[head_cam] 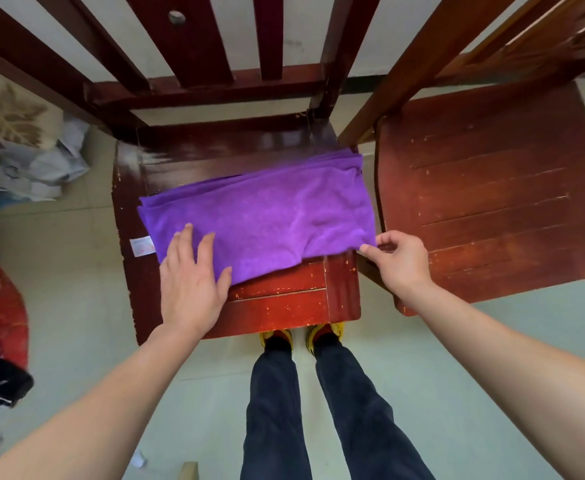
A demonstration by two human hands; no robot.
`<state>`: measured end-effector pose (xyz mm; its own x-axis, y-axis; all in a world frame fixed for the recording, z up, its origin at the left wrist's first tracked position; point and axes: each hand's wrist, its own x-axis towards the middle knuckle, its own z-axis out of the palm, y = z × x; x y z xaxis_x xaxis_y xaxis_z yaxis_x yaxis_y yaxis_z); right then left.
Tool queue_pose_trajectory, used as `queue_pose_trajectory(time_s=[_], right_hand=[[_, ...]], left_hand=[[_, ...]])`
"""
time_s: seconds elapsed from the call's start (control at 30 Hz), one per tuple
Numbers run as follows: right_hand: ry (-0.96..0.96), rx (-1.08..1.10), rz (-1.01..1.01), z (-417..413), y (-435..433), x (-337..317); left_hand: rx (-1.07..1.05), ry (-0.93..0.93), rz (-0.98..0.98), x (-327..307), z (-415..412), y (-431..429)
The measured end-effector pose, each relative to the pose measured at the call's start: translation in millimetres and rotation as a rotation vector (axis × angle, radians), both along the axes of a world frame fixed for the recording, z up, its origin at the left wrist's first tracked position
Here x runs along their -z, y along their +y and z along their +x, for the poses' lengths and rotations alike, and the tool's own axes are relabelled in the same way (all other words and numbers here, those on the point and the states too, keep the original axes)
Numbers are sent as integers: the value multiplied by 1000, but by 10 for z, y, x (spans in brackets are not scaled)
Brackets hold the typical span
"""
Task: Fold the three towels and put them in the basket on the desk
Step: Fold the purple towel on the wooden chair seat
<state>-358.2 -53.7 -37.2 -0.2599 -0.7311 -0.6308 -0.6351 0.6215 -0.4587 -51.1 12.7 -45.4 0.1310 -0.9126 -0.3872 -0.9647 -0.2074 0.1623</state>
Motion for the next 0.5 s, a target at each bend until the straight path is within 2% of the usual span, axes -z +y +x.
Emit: queue_pose_trajectory(time_s=[0.1, 0.2, 0.23, 0.3, 0.37, 0.43, 0.5], right_hand=[[85, -84, -22, -153, -220, -72], [201, -217, 14, -244, -451, -93], [188, -231, 32, -232, -480, -75], [36, -51, 86, -152, -509, -56], [-159, 295, 180, -59, -515, -109], [-286, 538, 289, 1, -487, -157], [-354, 674, 373, 40, -393, -124]], left_hand=[[93, -47, 147, 64, 65, 196], [110, -61, 191, 79, 76, 185], [104, -60, 205, 60, 61, 164], [90, -57, 216, 45, 53, 131], [45, -16, 172, 8, 39, 122], [-121, 49, 56, -46, -14, 139], [-424, 76, -57, -124, -91, 173]])
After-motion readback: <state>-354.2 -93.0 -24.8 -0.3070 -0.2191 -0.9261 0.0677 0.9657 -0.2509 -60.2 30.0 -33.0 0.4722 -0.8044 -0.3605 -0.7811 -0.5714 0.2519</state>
